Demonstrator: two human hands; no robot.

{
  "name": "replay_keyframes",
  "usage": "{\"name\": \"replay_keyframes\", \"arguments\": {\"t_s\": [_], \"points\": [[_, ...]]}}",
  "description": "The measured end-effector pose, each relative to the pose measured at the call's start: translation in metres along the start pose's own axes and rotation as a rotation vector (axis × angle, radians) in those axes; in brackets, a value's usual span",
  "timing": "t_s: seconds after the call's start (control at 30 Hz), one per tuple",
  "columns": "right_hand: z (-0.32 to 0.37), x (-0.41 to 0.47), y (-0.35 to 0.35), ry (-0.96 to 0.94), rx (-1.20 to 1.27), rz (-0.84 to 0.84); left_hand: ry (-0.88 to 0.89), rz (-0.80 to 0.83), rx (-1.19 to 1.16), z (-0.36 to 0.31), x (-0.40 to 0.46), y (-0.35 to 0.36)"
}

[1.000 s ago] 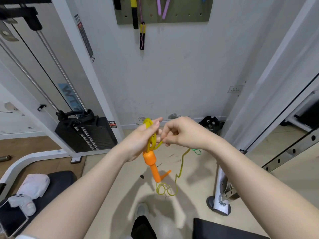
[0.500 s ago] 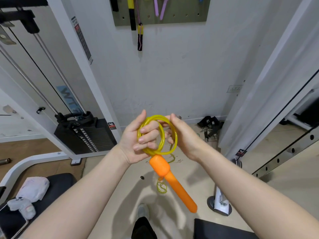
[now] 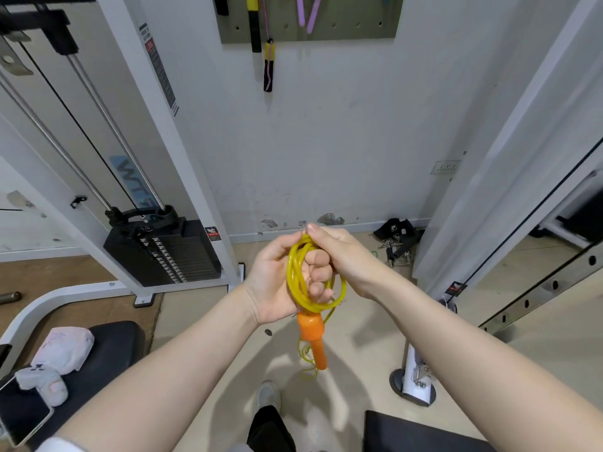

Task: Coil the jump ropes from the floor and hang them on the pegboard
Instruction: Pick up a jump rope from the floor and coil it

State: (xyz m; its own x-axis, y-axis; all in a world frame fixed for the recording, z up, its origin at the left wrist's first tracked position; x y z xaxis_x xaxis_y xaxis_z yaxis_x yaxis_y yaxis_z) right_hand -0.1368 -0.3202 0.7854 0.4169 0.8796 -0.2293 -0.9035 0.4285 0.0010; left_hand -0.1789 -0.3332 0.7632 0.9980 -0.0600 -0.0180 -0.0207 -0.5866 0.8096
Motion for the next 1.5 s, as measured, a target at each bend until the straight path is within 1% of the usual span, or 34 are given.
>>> {"name": "replay_keyframes", "arguments": {"t_s": [0.07, 0.17, 0.2, 0.27, 0.3, 0.33, 0.37, 0.4, 0.43, 0.5, 0.6, 0.63, 0.7, 0.77, 0.8, 0.87, 0.93, 0.97, 1.0, 1.07, 1.13, 1.17, 1.2, 1.23, 1.27, 1.33, 1.37, 1.43, 1.5], "points": [[0.001, 0.000, -0.003, -0.020, -0.048, 0.007, -0.022, -0.015, 0.094, 0.004, 0.000, -0.004], [-0.006, 0.007, -0.007, -0.001, -0.049, -0.041, -0.010, 0.015, 0.080, 0.002, 0.001, 0.001], [-0.009, 0.010, -0.008, 0.016, -0.047, -0.049, -0.001, 0.055, 0.037, 0.000, 0.002, 0.005], [-0.023, 0.016, -0.010, 0.053, -0.061, -0.035, 0.058, 0.127, -0.161, -0.013, 0.002, 0.016], [-0.032, 0.017, -0.012, 0.072, -0.060, -0.020, 0.129, 0.113, -0.224, -0.025, 0.001, 0.018], [-0.039, 0.017, -0.016, 0.091, -0.067, -0.008, 0.226, 0.020, -0.214, -0.039, 0.001, 0.010], [-0.046, 0.016, -0.020, 0.102, -0.104, -0.001, 0.326, -0.133, -0.147, -0.053, -0.002, -0.005], [-0.053, 0.016, -0.023, 0.112, -0.179, 0.008, 0.413, -0.284, -0.073, -0.066, -0.008, -0.021], [-0.061, 0.015, -0.025, 0.127, -0.277, 0.021, 0.491, -0.399, -0.007, -0.078, -0.016, -0.035], [-0.081, 0.013, -0.027, 0.188, -0.442, 0.063, 0.614, -0.572, 0.135, -0.101, -0.032, -0.063], [-0.106, 0.009, -0.030, 0.271, -0.518, 0.109, 0.636, -0.712, 0.346, -0.115, -0.052, -0.090], [-0.104, 0.008, -0.027, 0.255, -0.526, 0.109, 0.606, -0.753, 0.458, -0.115, -0.057, -0.100], [-0.084, 0.004, -0.007, 0.173, -0.568, 0.168, 0.489, -0.811, 0.777, -0.110, -0.064, -0.117], [-0.052, 0.000, 0.021, 0.063, -0.655, 0.242, 0.333, -0.756, 1.052, -0.093, -0.057, -0.121], [-0.032, -0.001, 0.032, -0.011, -0.687, 0.249, 0.275, -0.706, 1.113, -0.082, -0.052, -0.115], [0.005, 0.004, 0.034, -0.122, -0.658, 0.180, 0.206, -0.640, 1.127, -0.064, -0.042, -0.098], [0.028, 0.013, 0.020, -0.180, -0.567, 0.075, 0.111, -0.558, 1.034, -0.045, -0.035, -0.081], [0.033, 0.017, 0.010, -0.191, -0.532, 0.028, 0.061, -0.483, 0.946, -0.035, -0.031, -0.074], [0.035, 0.021, 0.002, -0.193, -0.481, -0.007, 0.026, -0.374, 0.828, -0.026, -0.026, -0.061], [0.031, 0.024, -0.008, -0.192, -0.313, -0.025, -0.019, -0.082, 0.566, -0.014, -0.022, -0.020], [0.017, 0.028, -0.008, -0.164, -0.173, 0.021, 0.017, 0.180, 0.370, -0.021, -0.024, 0.028], [0.004, 0.030, -0.005, -0.127, -0.185, 0.060, 0.068, 0.243, 0.318, -0.031, -0.025, 0.042], [-0.011, 0.030, -0.001, -0.082, -0.235, 0.100, 0.142, 0.241, 0.308, -0.045, -0.024, 0.050], [-0.028, 0.030, 0.001, -0.032, -0.305, 0.124, 0.233, 0.160, 0.340, -0.062, -0.023, 0.051], [-0.046, 0.029, -0.001, 0.024, -0.359, 0.134, 0.332, 0.026, 0.391, -0.082, -0.023, 0.043], [-0.073, 0.025, -0.010, 0.129, -0.439, 0.111, 0.497, -0.286, 0.527, -0.119, -0.029, 0.012], [-0.080, 0.021, -0.011, 0.155, -0.479, 0.126, 0.545, -0.431, 0.589, -0.130, -0.034, -0.004], [-0.080, 0.011, 0.001, 0.164, -0.573, 0.235, 0.565, -0.679, 0.669, -0.137, -0.040, -0.041], [-0.065, -0.003, 0.025, 0.149, -0.626, 0.383, 0.503, -0.869, 0.777, -0.128, -0.044, -0.074]]}}
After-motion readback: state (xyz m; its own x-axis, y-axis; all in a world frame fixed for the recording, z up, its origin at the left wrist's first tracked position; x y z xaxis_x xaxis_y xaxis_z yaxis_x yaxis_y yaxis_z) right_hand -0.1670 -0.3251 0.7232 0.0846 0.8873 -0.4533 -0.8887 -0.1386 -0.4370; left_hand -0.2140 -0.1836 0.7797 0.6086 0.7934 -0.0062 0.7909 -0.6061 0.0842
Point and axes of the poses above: each hand's wrist, its own x-axis towards the middle knuckle, its own y-axis out of the palm, z = x × y, the point moved 10 cm from there along x, towards the middle knuckle, and after that the axes turned 9 degrees about y, right-handed, at the moved point
